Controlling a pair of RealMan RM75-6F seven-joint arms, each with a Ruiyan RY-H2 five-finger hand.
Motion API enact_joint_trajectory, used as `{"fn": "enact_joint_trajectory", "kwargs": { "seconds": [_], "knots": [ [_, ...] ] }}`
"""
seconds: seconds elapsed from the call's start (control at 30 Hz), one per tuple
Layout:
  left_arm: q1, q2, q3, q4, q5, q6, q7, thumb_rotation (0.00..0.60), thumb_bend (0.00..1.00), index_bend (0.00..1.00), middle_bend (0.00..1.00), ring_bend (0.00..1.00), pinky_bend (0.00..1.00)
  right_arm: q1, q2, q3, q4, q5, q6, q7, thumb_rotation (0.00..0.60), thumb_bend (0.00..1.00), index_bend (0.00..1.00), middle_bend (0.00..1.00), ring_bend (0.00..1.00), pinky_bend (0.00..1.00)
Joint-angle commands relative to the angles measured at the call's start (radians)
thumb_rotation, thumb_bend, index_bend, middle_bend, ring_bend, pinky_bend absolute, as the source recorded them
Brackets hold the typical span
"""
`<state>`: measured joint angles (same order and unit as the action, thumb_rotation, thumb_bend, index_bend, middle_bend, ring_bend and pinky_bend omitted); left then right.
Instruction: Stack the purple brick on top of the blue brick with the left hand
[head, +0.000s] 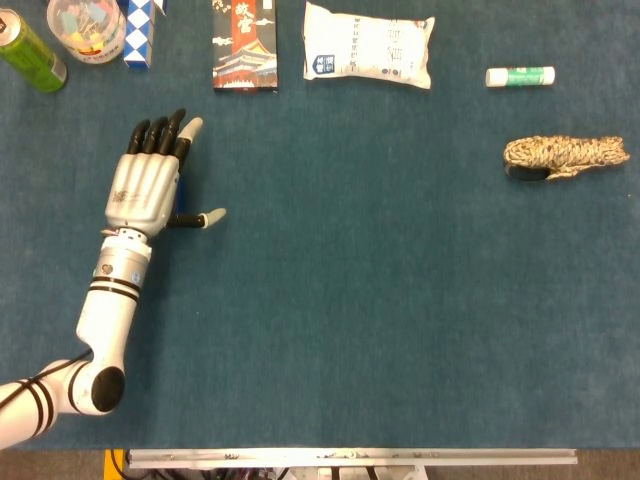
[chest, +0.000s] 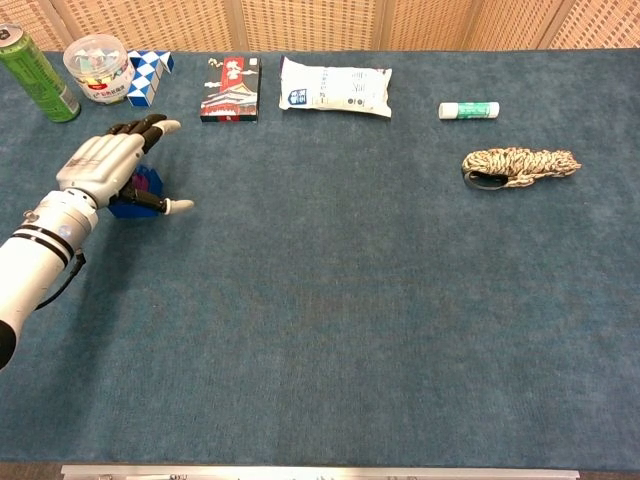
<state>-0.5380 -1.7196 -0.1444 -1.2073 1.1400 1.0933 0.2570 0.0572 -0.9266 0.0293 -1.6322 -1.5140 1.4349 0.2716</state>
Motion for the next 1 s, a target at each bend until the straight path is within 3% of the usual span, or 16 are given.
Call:
{"fn": "enact_joint_trajectory", "kwargs": {
  "seconds": [0.03, 1.0],
  "knots": [
    [-0.001, -0.006, 0.003, 0.01, 0.002, -0.004, 0.01, 0.425, 0.0, 0.0, 0.0, 0.0, 0.0, -0.001, 0.001, 0.0, 0.0, 0.0, 0.0, 0.001, 0.6, 0.48, 0.24, 0.27, 0.08, 0.21],
    [-0.002, -0.03, -0.01, 0.049, 0.001, -0.047, 0.006, 0.426, 0.0, 0.0, 0.0, 0.0, 0.0, 0.005, 0.0, 0.003, 0.004, 0.009, -0.015, 0.003, 0.6, 0.48, 0.24, 0.27, 0.08, 0.21]
  ]
}}
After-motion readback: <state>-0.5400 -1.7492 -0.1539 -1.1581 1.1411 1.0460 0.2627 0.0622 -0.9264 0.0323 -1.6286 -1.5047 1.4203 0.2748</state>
